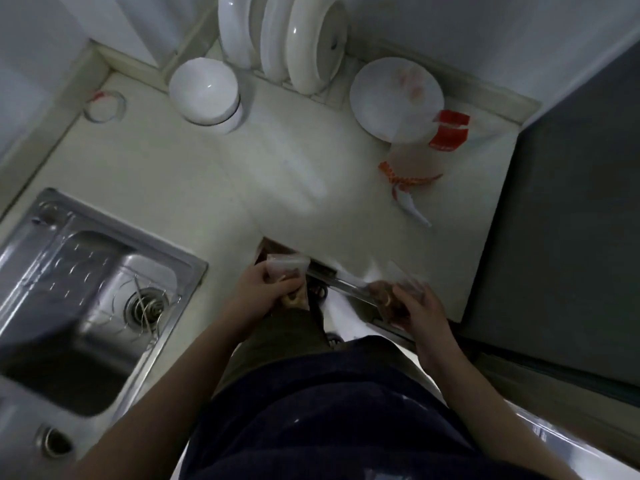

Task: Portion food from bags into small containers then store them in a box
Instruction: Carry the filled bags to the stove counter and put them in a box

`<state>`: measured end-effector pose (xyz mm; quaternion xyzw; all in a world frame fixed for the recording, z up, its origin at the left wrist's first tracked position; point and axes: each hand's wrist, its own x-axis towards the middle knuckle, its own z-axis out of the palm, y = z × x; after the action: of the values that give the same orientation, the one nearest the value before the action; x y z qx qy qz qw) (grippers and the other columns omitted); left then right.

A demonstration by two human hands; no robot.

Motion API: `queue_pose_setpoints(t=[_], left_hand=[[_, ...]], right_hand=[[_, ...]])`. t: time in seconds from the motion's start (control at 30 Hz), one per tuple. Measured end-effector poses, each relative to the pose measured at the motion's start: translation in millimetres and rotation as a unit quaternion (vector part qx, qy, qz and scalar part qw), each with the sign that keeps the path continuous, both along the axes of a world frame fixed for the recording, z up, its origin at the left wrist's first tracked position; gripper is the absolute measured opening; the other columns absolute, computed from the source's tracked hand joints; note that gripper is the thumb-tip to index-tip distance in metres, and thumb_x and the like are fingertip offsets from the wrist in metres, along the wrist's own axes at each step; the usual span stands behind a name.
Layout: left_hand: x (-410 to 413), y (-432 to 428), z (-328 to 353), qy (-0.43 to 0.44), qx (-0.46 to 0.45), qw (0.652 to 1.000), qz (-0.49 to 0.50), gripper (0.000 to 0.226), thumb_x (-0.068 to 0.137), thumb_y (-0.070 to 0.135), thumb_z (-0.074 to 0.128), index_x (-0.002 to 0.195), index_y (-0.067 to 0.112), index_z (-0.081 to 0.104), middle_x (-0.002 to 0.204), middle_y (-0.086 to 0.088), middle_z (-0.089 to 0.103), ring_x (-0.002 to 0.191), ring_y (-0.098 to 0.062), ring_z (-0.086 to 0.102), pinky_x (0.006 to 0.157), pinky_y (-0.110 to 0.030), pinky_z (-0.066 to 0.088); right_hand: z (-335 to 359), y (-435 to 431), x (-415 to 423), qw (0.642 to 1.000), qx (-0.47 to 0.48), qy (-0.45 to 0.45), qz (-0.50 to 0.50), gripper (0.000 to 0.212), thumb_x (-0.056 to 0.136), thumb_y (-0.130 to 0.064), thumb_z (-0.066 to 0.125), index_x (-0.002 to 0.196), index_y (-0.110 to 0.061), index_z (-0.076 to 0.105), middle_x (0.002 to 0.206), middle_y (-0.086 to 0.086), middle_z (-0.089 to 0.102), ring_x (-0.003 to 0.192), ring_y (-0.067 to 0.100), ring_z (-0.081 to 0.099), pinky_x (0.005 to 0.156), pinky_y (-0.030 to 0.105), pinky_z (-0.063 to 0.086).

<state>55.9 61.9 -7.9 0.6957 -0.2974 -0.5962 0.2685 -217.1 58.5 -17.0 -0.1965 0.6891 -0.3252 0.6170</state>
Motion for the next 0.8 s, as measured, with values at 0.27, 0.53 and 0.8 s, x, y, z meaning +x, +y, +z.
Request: queue_pose_setpoints(t=[0.27, 0.53, 0.8], left_hand=[[-45, 130, 13, 0.0, 0.018, 0.988, 0.152, 0.03, 0.076, 0.031, 0.082, 0.099, 0.016, 0.071, 0.091, -0.003, 0.076, 0.086, -0.02, 0.073, 0.075, -0.035, 0.056], [-61, 258, 46, -0.012, -0.006, 0.93, 0.367, 0.009, 0.082, 0.016, 0.076, 0.083, 0.01, 0.071, 0.071, -0.007, 0.071, 0.059, -0.015, 0.062, 0.051, -0.025, 0.046], [-87, 386, 53, -0.03, -0.006, 0.808, 0.588, 0.022, 0.083, 0.009, 0.074, 0.067, 0.004, 0.06, 0.054, -0.008, 0.055, 0.042, -0.014, 0.047, 0.044, -0.023, 0.04]], right_hand=[[10, 48, -28, 0.984, -0.004, -0.003, 0.177, 0.021, 0.089, -0.016, 0.064, 0.109, -0.022, 0.064, 0.11, 0.01, 0.069, 0.099, 0.025, 0.066, 0.083, 0.043, 0.053], [28, 80, 8, 0.927, 0.006, -0.024, 0.374, 0.02, 0.089, -0.015, 0.064, 0.109, -0.014, 0.065, 0.102, 0.012, 0.07, 0.093, 0.027, 0.067, 0.084, 0.049, 0.055], [28, 138, 74, 0.814, -0.002, -0.017, 0.581, 0.026, 0.088, -0.021, 0.064, 0.114, -0.026, 0.065, 0.107, -0.001, 0.071, 0.098, 0.019, 0.067, 0.075, 0.034, 0.055]])
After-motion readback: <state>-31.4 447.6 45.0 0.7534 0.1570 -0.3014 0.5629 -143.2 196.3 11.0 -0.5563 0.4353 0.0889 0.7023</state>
